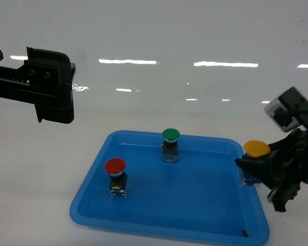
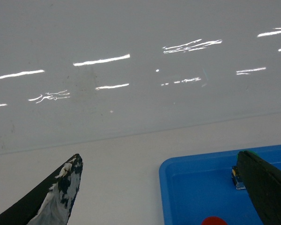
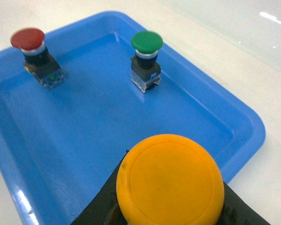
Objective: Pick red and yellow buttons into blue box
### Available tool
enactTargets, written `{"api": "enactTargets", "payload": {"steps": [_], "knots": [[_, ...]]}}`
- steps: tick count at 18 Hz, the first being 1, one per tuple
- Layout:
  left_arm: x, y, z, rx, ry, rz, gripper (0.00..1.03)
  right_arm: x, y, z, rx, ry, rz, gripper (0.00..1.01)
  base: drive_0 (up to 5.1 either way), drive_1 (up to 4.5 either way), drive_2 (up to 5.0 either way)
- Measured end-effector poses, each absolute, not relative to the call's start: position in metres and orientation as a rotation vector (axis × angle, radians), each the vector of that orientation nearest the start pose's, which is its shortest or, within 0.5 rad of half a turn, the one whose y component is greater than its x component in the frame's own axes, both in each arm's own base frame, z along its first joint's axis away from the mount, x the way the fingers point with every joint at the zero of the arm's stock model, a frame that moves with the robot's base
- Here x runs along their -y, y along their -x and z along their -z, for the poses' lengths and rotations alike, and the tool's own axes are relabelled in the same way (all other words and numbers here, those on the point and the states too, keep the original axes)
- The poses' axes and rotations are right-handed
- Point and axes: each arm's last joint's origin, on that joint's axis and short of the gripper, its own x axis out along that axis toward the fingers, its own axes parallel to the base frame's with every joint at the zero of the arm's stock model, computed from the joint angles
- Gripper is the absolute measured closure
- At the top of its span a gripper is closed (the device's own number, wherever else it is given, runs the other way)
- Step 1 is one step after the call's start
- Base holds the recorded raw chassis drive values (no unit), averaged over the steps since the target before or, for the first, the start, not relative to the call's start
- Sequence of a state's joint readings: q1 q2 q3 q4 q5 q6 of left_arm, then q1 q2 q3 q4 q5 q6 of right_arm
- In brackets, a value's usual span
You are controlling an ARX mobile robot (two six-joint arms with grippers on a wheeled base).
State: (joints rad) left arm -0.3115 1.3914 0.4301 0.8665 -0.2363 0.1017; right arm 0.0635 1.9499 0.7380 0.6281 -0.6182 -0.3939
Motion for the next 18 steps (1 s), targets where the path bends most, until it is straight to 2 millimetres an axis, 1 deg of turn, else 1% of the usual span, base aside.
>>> {"api": "enactTargets", "payload": {"steps": [2,5,6,7,8,9,11,14,16,17,18], "knots": [[0.073,-0.247,-0.188,-0.087,-0.127,0.080,0.05,-0.034,-0.326,-0.106,-0.411,0.175,-0.756,0.71,0.0,0.00,0.0],[0.073,-0.247,-0.188,-0.087,-0.127,0.080,0.05,-0.029,-0.301,-0.140,-0.376,0.094,-0.756,0.72,0.0,0.00,0.0],[0.073,-0.247,-0.188,-0.087,-0.127,0.080,0.05,-0.027,-0.295,-0.149,-0.359,0.082,-0.755,0.72,0.0,0.00,0.0],[0.073,-0.247,-0.188,-0.087,-0.127,0.080,0.05,-0.025,-0.291,-0.159,-0.330,0.080,-0.748,0.72,0.0,0.00,0.0],[0.073,-0.247,-0.188,-0.087,-0.127,0.080,0.05,-0.024,-0.291,-0.164,-0.306,0.085,-0.741,0.72,0.0,0.00,0.0],[0.073,-0.247,-0.188,-0.087,-0.127,0.080,0.05,-0.023,-0.291,-0.166,-0.300,0.085,-0.738,0.72,0.0,0.00,0.0],[0.073,-0.247,-0.188,-0.087,-0.127,0.080,0.05,-0.022,-0.291,-0.162,-0.323,0.074,-0.733,0.72,0.0,0.00,0.0],[0.073,-0.247,-0.188,-0.087,-0.127,0.080,0.05,-0.022,-0.291,-0.162,-0.320,0.074,-0.733,0.72,0.0,0.00,0.0],[0.073,-0.247,-0.188,-0.087,-0.127,0.080,0.05,-0.020,-0.288,-0.164,-0.334,0.051,-0.728,0.72,0.0,0.00,0.0],[0.073,-0.247,-0.188,-0.087,-0.127,0.080,0.05,-0.018,-0.281,-0.173,-0.330,0.027,-0.716,0.72,0.0,0.00,0.0],[0.073,-0.247,-0.188,-0.087,-0.127,0.080,0.05,-0.016,-0.273,-0.186,-0.299,0.017,-0.707,0.72,0.0,0.00,0.0]]}}
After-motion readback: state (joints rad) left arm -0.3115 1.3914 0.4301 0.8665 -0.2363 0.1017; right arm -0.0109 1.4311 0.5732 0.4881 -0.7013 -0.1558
